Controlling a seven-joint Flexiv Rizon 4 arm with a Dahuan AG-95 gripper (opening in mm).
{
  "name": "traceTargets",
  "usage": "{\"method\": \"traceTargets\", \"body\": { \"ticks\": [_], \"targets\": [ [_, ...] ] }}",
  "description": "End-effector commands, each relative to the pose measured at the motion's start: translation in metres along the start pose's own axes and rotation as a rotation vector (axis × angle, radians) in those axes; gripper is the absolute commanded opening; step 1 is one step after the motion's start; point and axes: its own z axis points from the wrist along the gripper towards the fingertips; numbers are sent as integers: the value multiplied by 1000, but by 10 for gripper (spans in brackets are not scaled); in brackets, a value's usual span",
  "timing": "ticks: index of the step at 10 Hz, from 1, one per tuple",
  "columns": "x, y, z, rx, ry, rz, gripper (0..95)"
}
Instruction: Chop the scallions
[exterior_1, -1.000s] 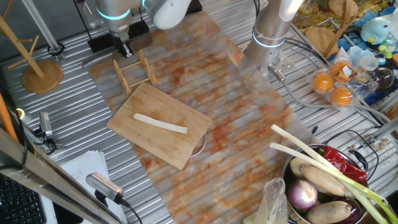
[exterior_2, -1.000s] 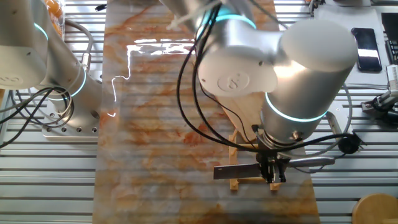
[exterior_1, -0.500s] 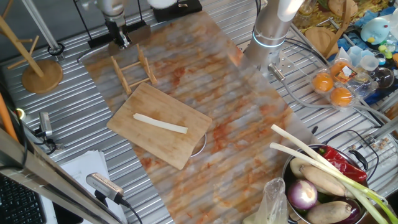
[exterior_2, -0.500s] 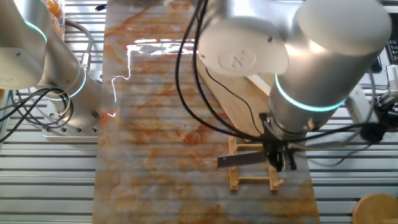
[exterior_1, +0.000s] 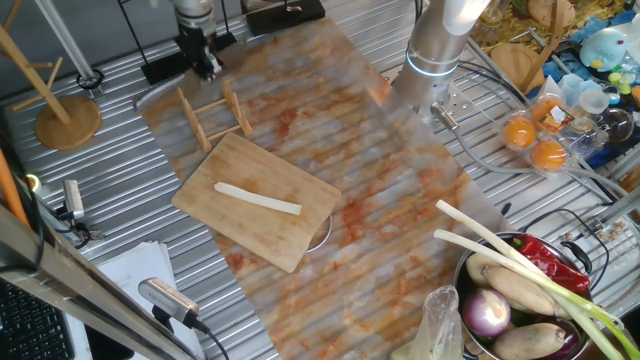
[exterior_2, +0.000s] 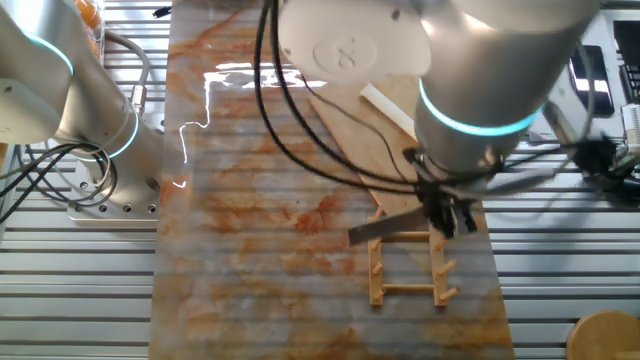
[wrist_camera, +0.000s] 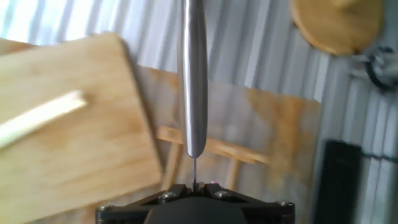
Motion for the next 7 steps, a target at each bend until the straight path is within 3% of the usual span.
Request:
{"method": "traceTargets", "body": {
  "ticks": [1, 2, 4, 5, 7],
  "targets": [
    [-23, 35, 0, -60, -19, -28, 0],
    [-35, 52, -3, -69, -3, -37, 0],
    [-39, 72, 2, -82, -9, -56, 0],
    [-40, 81, 6, -89, 16, -49, 0],
    [-41, 87, 9, -108, 97, -66, 0]
  ]
}}
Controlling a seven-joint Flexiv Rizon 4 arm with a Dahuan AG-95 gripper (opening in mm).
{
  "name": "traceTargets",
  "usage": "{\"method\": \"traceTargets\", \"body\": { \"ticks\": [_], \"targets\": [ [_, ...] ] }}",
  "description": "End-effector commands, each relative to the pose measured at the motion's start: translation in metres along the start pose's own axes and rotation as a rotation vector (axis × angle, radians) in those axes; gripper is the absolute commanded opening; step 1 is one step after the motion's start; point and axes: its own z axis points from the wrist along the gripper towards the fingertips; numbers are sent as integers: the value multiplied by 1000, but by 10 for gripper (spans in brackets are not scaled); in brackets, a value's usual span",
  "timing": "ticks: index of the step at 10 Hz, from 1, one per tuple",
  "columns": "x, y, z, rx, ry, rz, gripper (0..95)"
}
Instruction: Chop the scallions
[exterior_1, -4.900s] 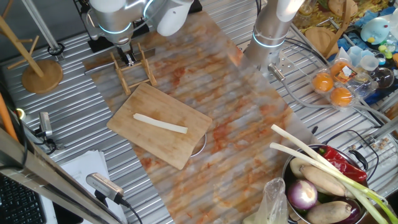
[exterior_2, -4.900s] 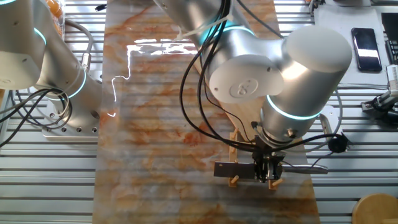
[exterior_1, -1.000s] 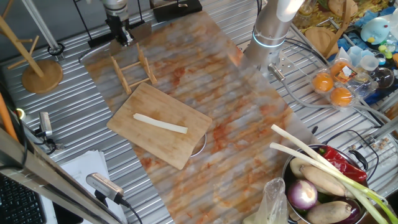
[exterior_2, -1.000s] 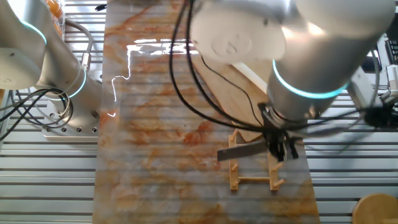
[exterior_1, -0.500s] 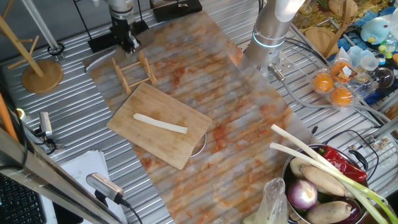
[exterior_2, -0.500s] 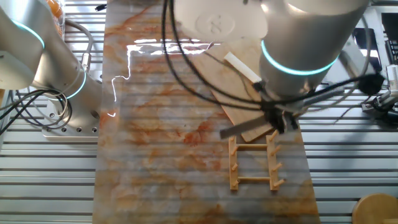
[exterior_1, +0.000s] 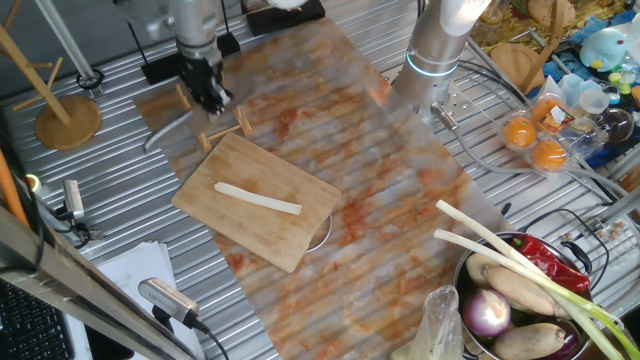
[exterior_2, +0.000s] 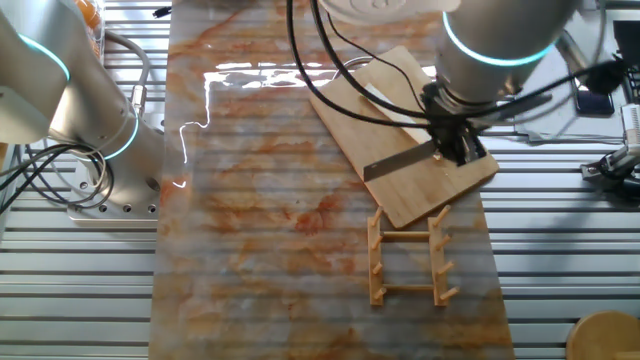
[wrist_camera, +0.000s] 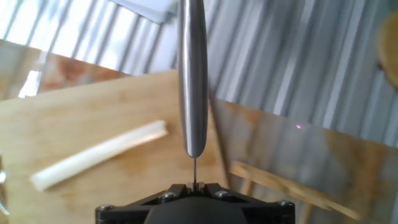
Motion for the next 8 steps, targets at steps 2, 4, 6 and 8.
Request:
{"method": "traceTargets", "body": {
  "ticks": [2, 4, 6, 8],
  "targets": [
    [0, 1, -1, -18, 151, -111, 0],
    [0, 1, -1, -1, 121, -251, 0],
    [0, 1, -1, 5, 100, -427, 0],
    [0, 1, -1, 2, 106, -480, 0]
  ]
}}
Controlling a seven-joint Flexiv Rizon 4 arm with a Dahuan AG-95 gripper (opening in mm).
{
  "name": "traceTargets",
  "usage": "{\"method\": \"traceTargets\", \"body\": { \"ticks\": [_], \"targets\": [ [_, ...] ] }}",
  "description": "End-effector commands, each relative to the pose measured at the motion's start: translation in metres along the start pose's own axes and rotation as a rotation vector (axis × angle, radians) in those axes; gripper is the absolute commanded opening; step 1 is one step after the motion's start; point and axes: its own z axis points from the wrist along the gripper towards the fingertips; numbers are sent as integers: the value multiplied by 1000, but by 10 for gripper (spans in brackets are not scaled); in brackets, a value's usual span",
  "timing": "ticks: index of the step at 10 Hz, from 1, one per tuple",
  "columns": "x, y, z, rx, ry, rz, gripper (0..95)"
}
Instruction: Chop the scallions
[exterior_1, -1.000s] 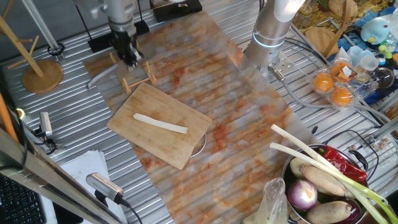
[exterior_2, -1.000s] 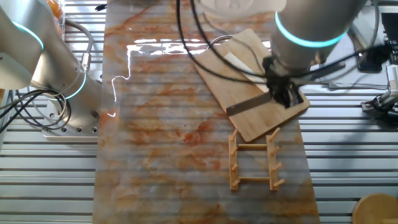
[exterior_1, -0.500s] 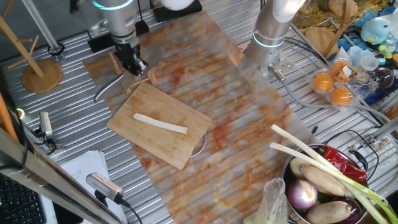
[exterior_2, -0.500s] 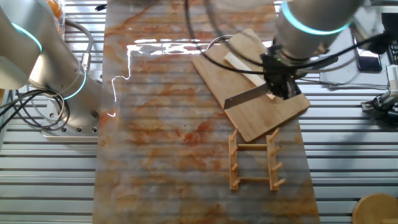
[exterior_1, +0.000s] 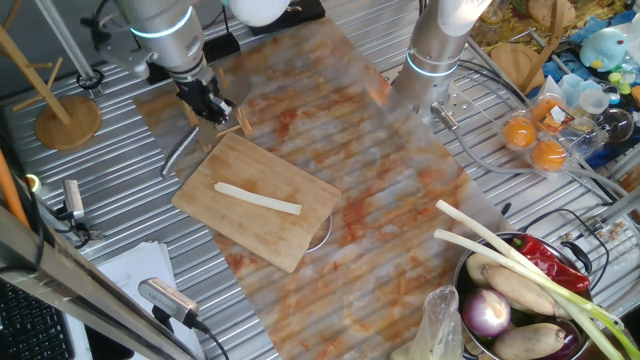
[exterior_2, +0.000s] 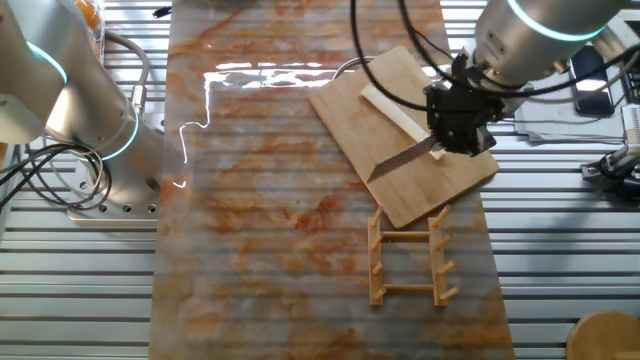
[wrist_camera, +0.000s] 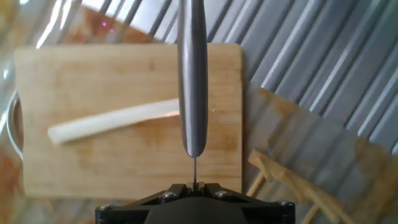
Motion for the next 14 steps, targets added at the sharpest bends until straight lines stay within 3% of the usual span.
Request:
{"method": "traceTargets", "body": {
  "ticks": [1, 4, 6, 7, 8, 9, 11, 13, 14],
  "targets": [
    [-4, 2, 2, 62, -97, -234, 0],
    [-56, 38, 19, 61, -172, -183, 0],
    [-78, 59, 30, 64, -191, -158, 0],
    [-90, 73, 37, 73, -183, -139, 0],
    [-96, 78, 44, 103, -157, -134, 0],
    [-99, 75, 52, 104, -156, -123, 0],
    [-108, 68, 66, 88, -160, -90, 0],
    [-121, 64, 73, 72, -129, -54, 0],
    [-128, 64, 68, 49, -98, -38, 0]
  ]
}}
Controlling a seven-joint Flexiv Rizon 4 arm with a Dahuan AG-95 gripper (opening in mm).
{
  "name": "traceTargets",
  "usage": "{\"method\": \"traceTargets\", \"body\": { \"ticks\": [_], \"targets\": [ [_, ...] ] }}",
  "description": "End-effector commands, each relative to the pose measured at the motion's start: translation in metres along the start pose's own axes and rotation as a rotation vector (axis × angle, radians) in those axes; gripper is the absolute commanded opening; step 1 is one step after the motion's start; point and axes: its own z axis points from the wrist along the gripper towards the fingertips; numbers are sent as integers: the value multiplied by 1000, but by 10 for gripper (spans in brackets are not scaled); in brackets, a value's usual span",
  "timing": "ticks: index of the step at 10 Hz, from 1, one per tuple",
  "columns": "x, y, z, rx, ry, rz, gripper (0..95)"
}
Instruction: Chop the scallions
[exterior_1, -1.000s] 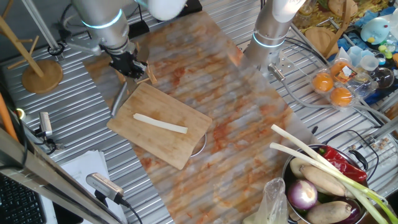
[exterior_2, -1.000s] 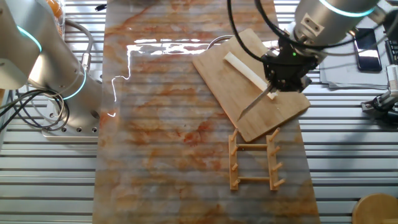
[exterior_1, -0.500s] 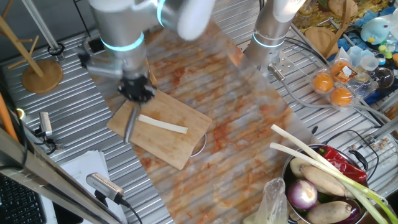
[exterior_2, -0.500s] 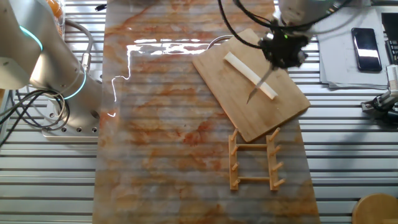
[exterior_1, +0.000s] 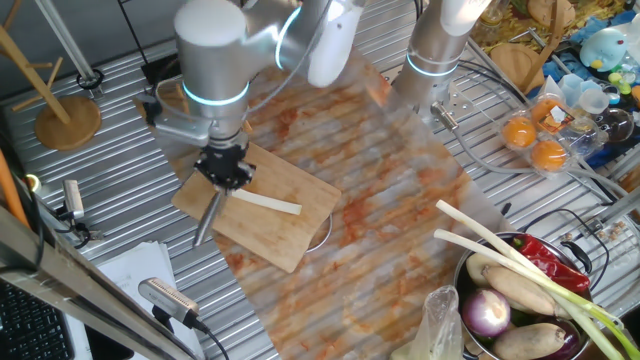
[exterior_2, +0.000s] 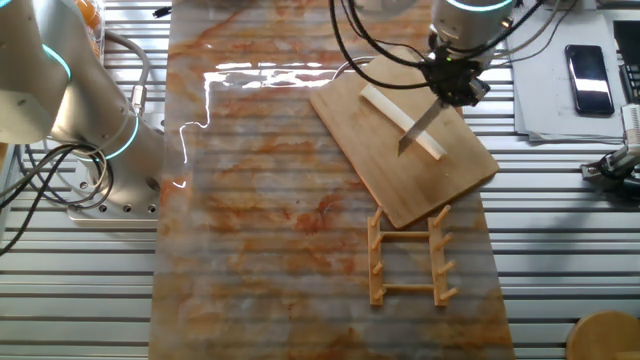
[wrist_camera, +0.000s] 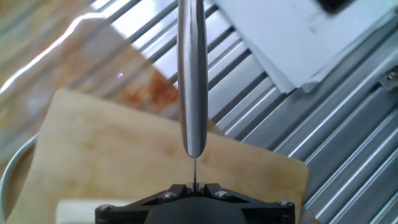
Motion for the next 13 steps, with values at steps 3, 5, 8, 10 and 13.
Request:
{"method": "traceTargets", "body": {
  "ticks": [3, 5, 8, 10, 13],
  "targets": [
    [-29, -9, -4, -39, 257, 129, 0],
    [-25, -15, 10, -37, 245, 116, 0],
    [-21, -22, 0, -63, 217, 99, 0],
    [-21, -22, -6, -70, 203, 123, 0],
    [-21, -22, -6, -68, 198, 190, 0]
  ]
}}
